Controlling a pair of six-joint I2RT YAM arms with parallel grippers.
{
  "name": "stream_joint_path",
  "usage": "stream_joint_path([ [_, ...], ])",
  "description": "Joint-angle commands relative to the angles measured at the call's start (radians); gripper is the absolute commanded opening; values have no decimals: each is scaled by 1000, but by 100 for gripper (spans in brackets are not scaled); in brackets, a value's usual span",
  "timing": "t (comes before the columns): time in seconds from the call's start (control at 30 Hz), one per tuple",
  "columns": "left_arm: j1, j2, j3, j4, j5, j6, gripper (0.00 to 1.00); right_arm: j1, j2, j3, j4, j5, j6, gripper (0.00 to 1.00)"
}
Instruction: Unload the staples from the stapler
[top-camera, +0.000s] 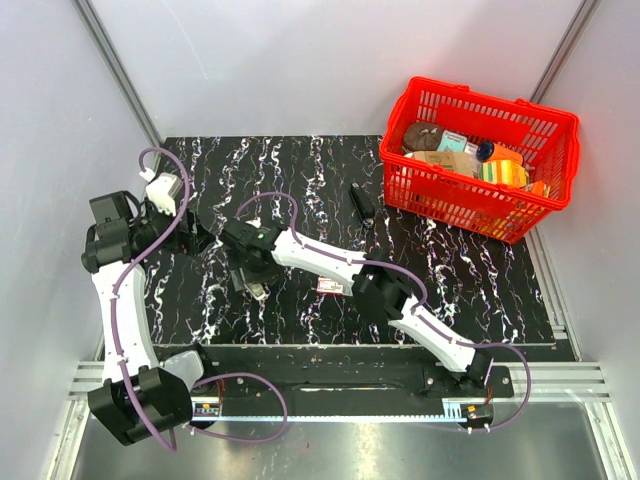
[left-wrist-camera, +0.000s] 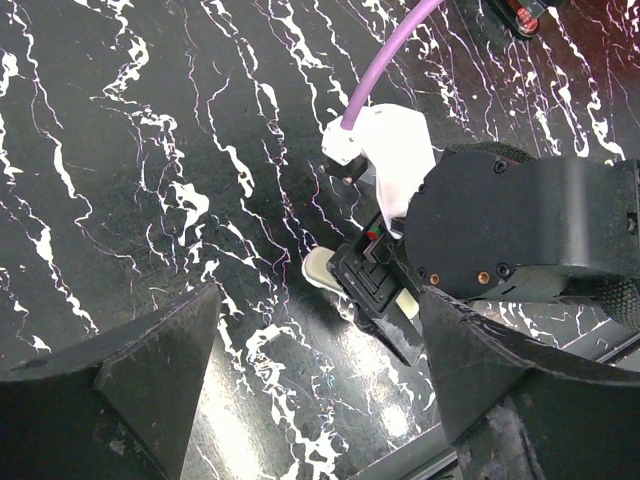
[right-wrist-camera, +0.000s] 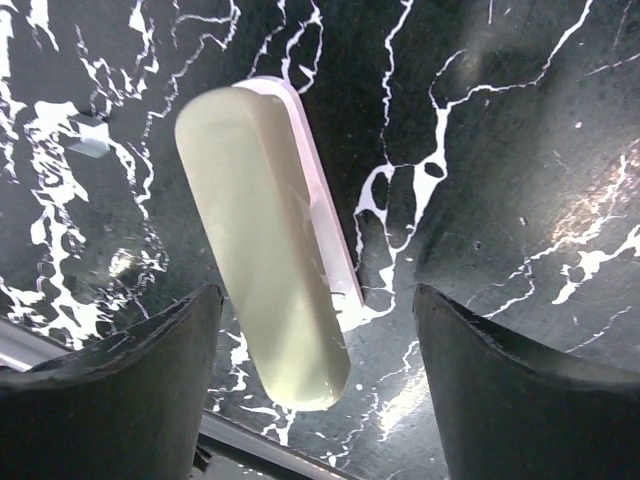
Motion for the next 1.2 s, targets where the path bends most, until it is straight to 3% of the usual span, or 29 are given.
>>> stream_joint_path([
  [0.0, -25, 9, 42, 12, -45, 13, 86, 9, -83, -2, -36, 28, -28, 87],
  [0.2, -64, 17, 48, 12, -108, 15, 86, -21, -169, 0, -74, 117, -97, 98],
  [0.43, -100, 3, 44, 23, -177, 13, 86, -191, -336, -146, 0, 384, -349, 95],
  [0.57, -179, -33, 6, 52, -230, 27, 88, -359, -360, -250, 85, 343, -447, 92],
  [0.7, -250, -15, 2, 52, -276, 26, 85, -475, -312, -226, 96, 335, -496, 91],
  [0.93, -342, 46, -1, 63, -336, 1, 83, -534, -232, -180, 106, 355, -513, 84],
  [1.17, -374, 112, 27, 74, -358, -17, 83, -539, -263, -318, 208, 341, -492, 73],
])
